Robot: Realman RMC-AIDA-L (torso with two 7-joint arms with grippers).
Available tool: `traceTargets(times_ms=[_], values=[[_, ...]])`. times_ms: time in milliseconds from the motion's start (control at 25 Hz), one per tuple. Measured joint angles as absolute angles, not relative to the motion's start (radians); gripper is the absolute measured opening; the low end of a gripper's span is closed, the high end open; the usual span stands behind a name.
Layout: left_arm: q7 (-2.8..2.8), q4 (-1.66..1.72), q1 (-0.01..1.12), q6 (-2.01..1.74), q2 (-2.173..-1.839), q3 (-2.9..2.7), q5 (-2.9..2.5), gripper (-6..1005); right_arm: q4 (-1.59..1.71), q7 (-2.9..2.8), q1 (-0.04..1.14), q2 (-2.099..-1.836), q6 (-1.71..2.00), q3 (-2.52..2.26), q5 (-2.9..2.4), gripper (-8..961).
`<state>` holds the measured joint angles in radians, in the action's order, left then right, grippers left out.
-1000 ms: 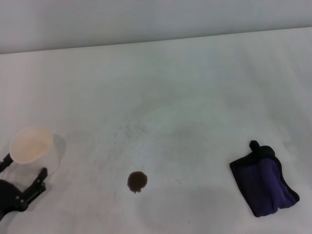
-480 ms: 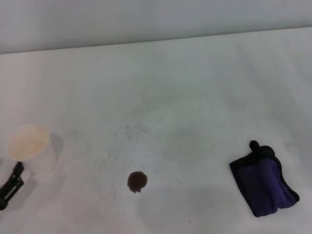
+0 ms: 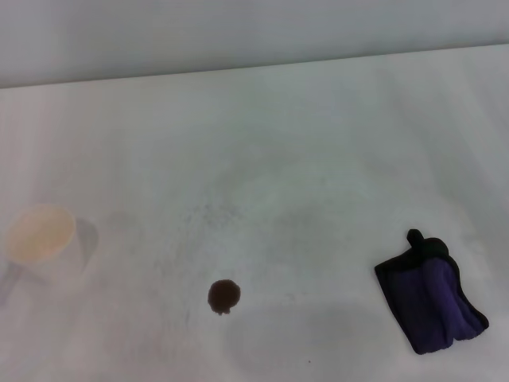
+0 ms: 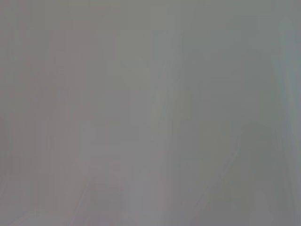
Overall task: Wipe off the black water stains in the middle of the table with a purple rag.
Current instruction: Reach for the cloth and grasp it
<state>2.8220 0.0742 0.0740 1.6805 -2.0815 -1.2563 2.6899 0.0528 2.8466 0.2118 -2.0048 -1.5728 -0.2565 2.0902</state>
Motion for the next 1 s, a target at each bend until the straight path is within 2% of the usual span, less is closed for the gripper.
traceTargets(times_ms=[320, 560, 1000], values=[[2.823, 0.086, 0.119, 1.684, -2.076, -1.256, 2.837, 893, 0.053, 2.795, 0.217, -2.005, -1.568, -0.257, 2.107, 856], [2.823, 0.086, 0.167, 1.636, -2.072, -1.222, 2.924, 893, 0.126, 2.467, 0.215, -2.004, -1.49, -0.285, 2.077, 855], [2.823, 0.087, 0.263, 1.488, -2.07, -1.18, 2.925, 893, 0.635, 1.71, 0.176, -1.997, -1.402, -0.338, 1.653, 853]])
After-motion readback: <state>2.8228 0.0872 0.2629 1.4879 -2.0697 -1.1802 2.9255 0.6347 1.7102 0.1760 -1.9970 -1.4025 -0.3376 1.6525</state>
